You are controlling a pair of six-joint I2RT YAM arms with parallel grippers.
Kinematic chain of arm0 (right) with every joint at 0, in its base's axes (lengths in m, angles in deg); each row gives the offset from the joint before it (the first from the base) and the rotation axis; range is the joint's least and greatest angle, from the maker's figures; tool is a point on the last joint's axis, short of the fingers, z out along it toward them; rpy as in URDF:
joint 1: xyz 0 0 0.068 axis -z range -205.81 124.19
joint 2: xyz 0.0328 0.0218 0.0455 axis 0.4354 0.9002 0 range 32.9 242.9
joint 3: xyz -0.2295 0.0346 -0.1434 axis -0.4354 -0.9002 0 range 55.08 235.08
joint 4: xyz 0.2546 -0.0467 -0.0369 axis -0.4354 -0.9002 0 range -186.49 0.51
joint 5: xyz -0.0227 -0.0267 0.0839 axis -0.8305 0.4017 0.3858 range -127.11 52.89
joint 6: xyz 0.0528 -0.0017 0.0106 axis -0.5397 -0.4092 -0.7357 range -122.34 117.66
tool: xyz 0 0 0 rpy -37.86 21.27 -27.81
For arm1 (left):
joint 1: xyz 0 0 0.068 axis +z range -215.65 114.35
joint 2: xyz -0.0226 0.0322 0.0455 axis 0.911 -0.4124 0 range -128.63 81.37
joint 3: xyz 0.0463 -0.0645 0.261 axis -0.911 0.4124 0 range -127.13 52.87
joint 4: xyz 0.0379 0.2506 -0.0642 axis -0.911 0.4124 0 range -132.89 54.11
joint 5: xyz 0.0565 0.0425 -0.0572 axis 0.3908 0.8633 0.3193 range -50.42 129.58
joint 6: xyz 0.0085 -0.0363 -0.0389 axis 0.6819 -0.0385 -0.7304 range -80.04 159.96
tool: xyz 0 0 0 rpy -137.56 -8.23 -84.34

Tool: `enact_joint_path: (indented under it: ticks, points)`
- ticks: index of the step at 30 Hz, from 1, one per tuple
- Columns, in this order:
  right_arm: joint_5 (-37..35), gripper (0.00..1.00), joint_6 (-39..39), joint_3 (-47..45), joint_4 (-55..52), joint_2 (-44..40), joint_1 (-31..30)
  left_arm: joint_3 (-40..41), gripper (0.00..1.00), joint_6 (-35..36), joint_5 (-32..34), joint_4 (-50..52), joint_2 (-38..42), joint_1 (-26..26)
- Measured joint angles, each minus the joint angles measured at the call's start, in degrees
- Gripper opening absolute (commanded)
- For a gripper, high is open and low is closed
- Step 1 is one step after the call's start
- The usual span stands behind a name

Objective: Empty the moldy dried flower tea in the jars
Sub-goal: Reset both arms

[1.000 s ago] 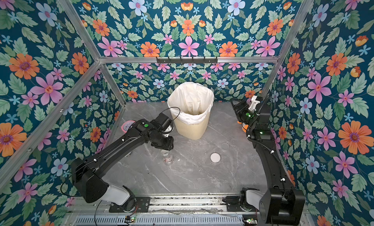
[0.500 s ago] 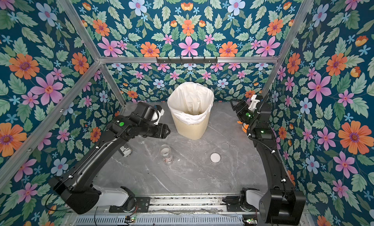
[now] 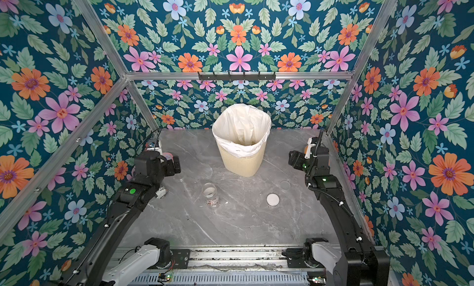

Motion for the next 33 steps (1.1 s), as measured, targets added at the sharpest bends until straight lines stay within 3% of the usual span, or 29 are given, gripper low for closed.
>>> enact_joint_path:
  ticks: [5,12,22,29,33]
  points:
    - [-4.5,0.88,3.37,-5.97,2.47,-2.38,-0.42,10.71,0.99,-3.91,-3.69,-8.85,1.51,12.02]
    - [-8.72,0.9,4.74,-8.96,5.97,-2.16,-0.42,20.02,0.99,-10.03,-6.69,-23.1,-5.92,23.43]
    - [-12.26,0.97,5.55,-17.4,16.72,-0.28,-0.31,29.97,0.99,-8.28,-8.96,-47.84,-15.67,24.17]
    - [-15.04,0.99,7.74,-20.68,26.36,2.78,-0.31,34.62,0.99,-2.97,-6.16,-66.71,-26.32,14.93]
    - [-15.39,0.99,9.05,-22.64,31.67,3.5,-0.31,35.1,0.99,-0.76,-4.79,-75.41,-29.46,13.18]
